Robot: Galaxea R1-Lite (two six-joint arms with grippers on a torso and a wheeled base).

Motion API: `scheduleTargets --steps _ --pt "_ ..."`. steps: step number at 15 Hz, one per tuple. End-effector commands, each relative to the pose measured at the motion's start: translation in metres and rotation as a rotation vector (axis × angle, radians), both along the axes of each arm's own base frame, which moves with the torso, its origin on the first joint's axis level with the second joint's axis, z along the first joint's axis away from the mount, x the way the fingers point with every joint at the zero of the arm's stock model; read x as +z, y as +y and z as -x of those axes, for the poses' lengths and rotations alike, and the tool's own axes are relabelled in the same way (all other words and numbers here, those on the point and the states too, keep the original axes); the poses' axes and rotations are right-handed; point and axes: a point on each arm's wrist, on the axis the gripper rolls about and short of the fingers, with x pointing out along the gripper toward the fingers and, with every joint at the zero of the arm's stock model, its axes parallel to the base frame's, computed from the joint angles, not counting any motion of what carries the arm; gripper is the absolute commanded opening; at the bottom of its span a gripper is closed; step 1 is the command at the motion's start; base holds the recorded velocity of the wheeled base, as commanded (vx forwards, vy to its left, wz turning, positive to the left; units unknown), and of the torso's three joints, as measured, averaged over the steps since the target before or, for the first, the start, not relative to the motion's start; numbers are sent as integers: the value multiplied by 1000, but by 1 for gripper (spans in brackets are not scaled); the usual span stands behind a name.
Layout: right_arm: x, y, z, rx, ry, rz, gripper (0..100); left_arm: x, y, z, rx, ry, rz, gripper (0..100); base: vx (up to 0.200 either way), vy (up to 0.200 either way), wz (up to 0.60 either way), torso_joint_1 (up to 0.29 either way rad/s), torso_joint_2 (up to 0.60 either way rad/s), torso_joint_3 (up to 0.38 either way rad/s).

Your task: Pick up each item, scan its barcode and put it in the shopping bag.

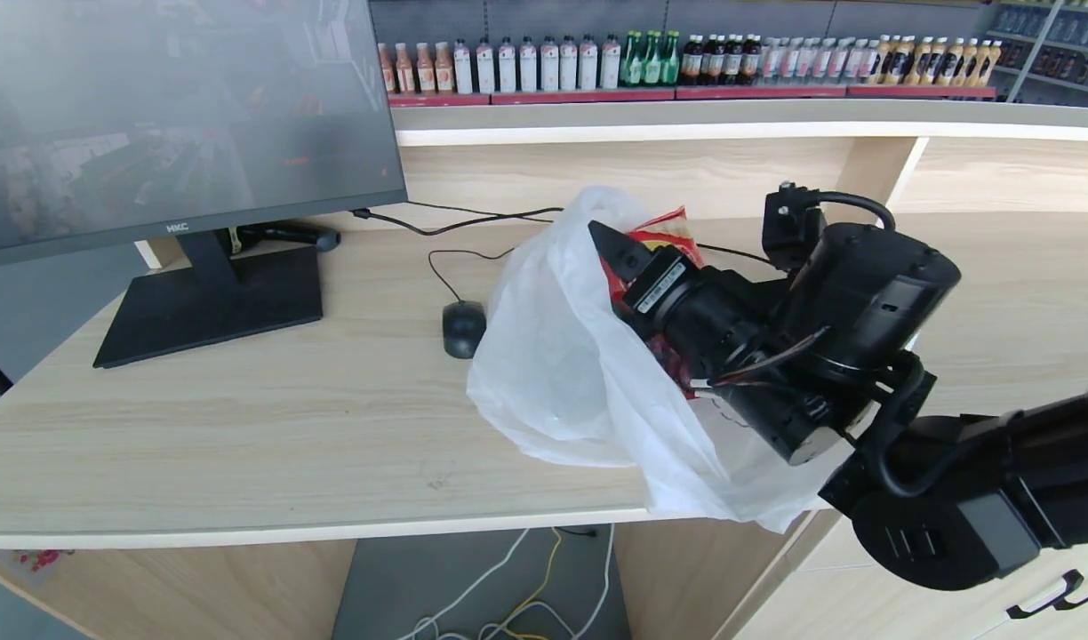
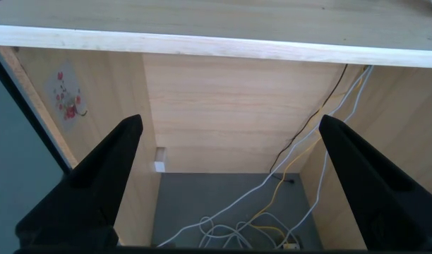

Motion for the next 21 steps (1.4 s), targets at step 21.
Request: scheduleTargets --steps 21 --pt "-58 -206 236 -200 -317 661 100 0 0 0 -2 0 0 100 0 0 0 0 0 0"
